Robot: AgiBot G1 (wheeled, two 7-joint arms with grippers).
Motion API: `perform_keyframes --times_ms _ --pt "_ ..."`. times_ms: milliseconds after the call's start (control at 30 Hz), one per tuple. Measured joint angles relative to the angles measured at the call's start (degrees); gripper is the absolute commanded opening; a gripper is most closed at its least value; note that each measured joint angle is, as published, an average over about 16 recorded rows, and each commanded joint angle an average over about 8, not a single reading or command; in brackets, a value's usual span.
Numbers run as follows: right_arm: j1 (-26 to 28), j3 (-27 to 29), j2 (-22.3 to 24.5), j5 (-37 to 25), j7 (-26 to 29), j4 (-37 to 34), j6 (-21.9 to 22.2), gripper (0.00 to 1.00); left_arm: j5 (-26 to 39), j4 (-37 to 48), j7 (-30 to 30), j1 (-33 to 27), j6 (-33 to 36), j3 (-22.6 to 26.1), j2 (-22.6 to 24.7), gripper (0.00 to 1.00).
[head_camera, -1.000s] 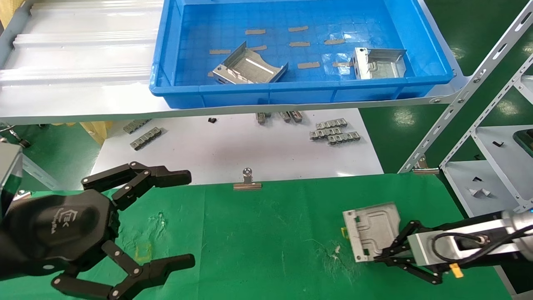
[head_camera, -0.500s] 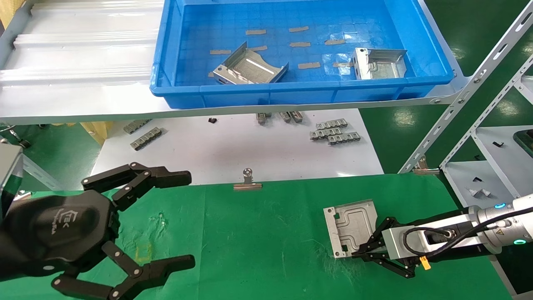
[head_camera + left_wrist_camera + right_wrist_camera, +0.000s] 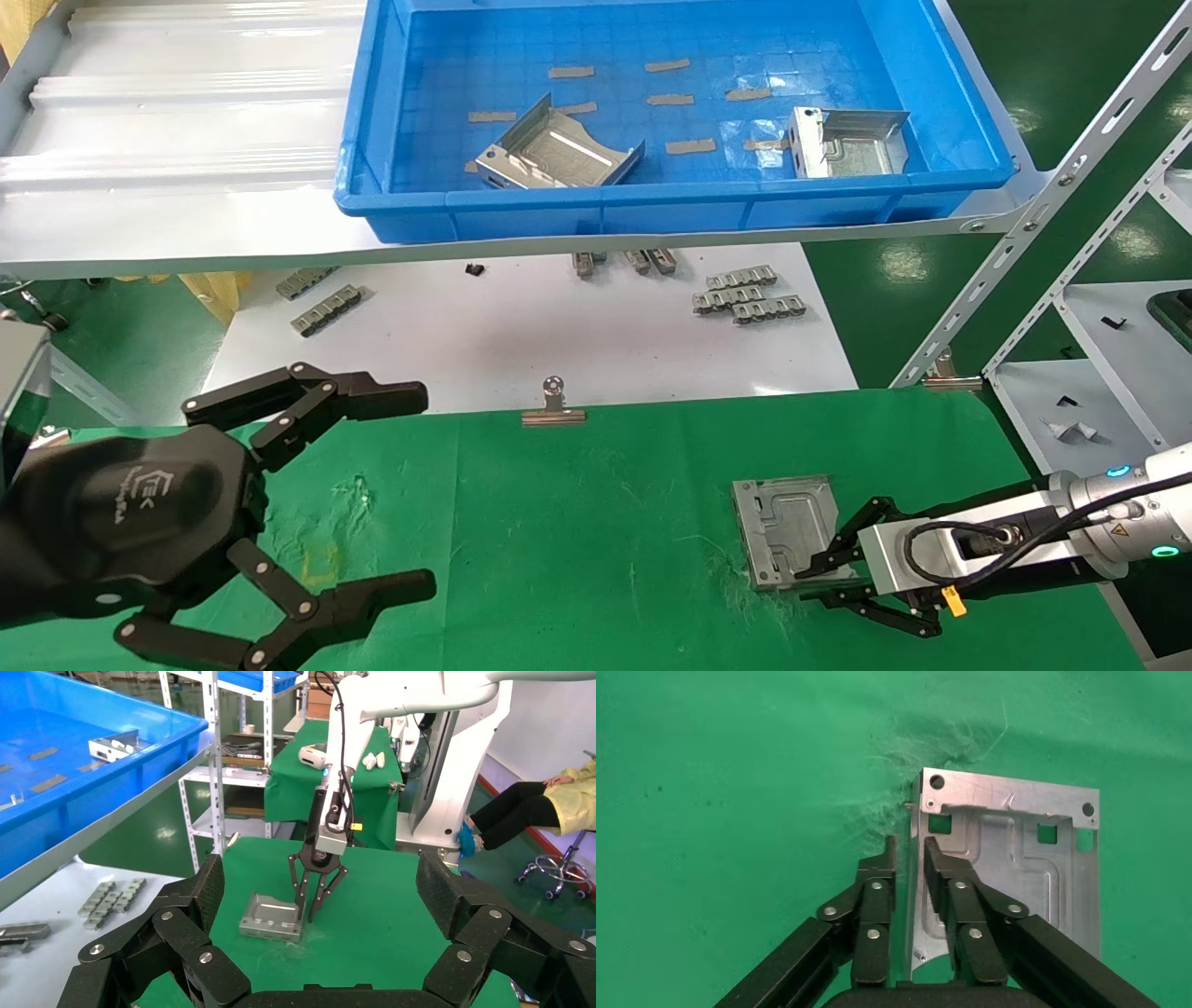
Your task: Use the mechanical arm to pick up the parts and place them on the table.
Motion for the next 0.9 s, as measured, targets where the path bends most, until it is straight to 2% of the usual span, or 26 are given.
perform_keyframes --times_ms 167,633,900 --pt "1.12 0.68 1.07 1.14 1.11 1.88 -1.01 1.0 0.0 0.0 0.0 0.0 0.0 0.0 0.0 1.0" --pt "3.99 3.11 3.69 5.88 8.38 5.43 -5.34 1.0 0.0 0.01 0.0 0.01 -0.01 0.0 -0.01 1.0" --pt "3.79 3.57 3.78 6.35 9.23 5.67 -5.59 1.0 0.0 0.02 0.0 0.01 -0.01 -0.01 -0.01 1.0"
